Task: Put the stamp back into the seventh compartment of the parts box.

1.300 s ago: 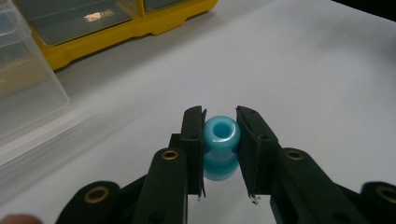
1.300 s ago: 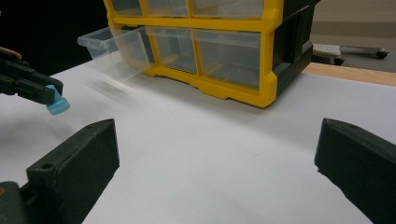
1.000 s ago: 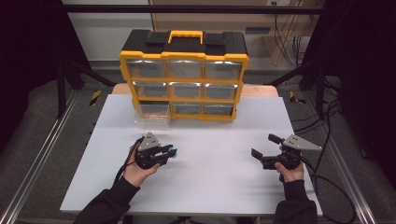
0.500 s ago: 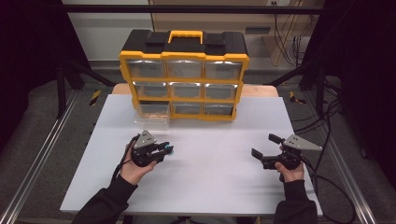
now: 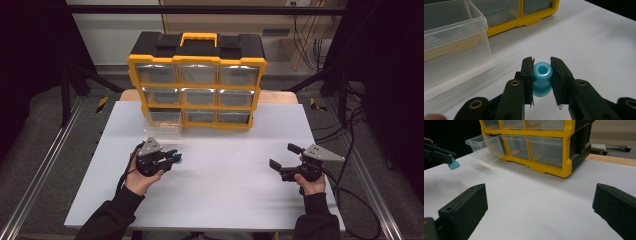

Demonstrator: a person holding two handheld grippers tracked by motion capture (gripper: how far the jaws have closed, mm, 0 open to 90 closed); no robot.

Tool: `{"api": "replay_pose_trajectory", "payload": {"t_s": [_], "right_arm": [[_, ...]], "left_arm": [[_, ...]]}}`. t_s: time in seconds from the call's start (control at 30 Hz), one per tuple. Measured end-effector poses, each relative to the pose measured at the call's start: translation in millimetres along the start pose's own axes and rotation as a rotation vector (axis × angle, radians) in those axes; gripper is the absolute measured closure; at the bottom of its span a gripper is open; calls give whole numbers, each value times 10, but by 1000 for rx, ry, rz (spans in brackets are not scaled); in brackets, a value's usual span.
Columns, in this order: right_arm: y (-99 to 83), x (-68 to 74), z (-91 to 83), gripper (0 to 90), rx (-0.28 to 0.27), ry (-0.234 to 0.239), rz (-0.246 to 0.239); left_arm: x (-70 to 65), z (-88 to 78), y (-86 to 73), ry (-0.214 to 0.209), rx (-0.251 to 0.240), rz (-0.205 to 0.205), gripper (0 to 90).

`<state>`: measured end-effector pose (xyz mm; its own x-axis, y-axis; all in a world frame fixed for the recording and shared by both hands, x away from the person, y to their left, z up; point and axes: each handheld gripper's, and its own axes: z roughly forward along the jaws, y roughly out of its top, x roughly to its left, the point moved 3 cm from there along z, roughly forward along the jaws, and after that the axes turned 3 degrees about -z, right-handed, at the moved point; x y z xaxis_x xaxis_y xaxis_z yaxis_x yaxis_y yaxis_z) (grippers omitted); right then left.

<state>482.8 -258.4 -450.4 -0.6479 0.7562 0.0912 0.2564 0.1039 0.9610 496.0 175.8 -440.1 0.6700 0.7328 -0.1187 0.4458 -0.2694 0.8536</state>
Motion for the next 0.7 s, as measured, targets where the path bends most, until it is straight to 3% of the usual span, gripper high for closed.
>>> {"api": "replay_pose_trajectory", "payload": {"t_s": [0.7], "right_arm": [[3, -6, -1, 3, -5, -2, -5]], "left_arm": [[99, -101, 56, 27, -26, -8, 725]]}}
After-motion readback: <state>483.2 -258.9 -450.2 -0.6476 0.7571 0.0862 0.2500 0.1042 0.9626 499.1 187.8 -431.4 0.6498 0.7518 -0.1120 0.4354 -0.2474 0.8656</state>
